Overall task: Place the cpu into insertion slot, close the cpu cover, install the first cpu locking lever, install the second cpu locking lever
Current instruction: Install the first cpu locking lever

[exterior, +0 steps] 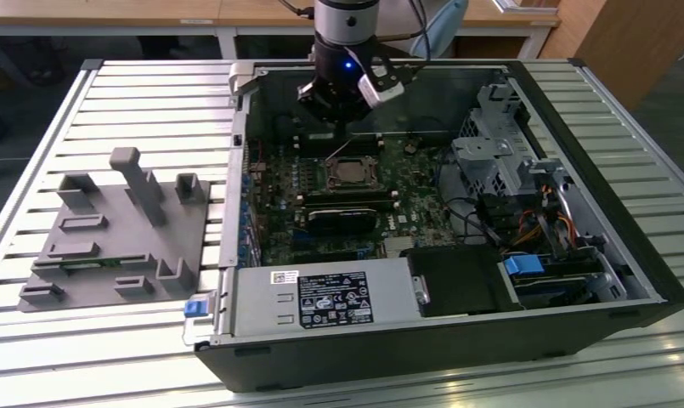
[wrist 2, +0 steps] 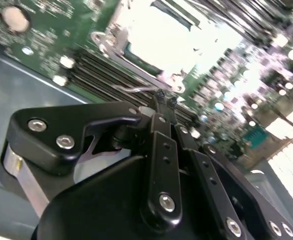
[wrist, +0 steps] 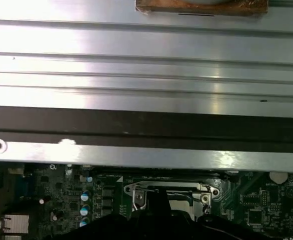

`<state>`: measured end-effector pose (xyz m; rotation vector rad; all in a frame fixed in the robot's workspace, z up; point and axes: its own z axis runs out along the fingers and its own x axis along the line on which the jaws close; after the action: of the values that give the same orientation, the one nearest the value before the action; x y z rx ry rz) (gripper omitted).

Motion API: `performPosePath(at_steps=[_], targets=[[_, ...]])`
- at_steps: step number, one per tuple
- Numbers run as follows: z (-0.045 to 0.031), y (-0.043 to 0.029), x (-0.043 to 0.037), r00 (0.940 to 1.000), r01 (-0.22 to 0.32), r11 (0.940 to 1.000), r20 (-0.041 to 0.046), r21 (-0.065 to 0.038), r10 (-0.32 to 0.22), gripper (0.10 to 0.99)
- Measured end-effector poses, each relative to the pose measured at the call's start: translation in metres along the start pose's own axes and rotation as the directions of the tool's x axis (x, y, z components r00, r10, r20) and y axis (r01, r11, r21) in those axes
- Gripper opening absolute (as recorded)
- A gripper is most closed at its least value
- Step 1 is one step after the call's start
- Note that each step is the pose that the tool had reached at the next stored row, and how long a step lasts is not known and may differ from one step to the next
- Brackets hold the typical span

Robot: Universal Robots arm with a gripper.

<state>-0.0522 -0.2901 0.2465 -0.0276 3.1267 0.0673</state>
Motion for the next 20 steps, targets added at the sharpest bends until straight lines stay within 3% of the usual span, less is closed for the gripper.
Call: performPosePath(at_steps=[3, 8, 14, 20], targets=[[0.0018, -0.0002, -0.0023, 1.0000, 0.000, 1.0000, 0.0005, -0.004, 0.000, 0.106], [0.0039, -0.0016, -0.0022, 1.0000, 0.000, 0.9992, 0.0062, -0.039, 0.000, 0.106], [0.0081, -0.0018, -0.0027, 0.9993, 0.035, 0.9986, 0.0143, -0.040, -0.034, 0.106], [0.0110, -0.0010, -0.0073, 0.9992, 0.038, 0.9985, 0.0146, -0.040, -0.038, 0.106]])
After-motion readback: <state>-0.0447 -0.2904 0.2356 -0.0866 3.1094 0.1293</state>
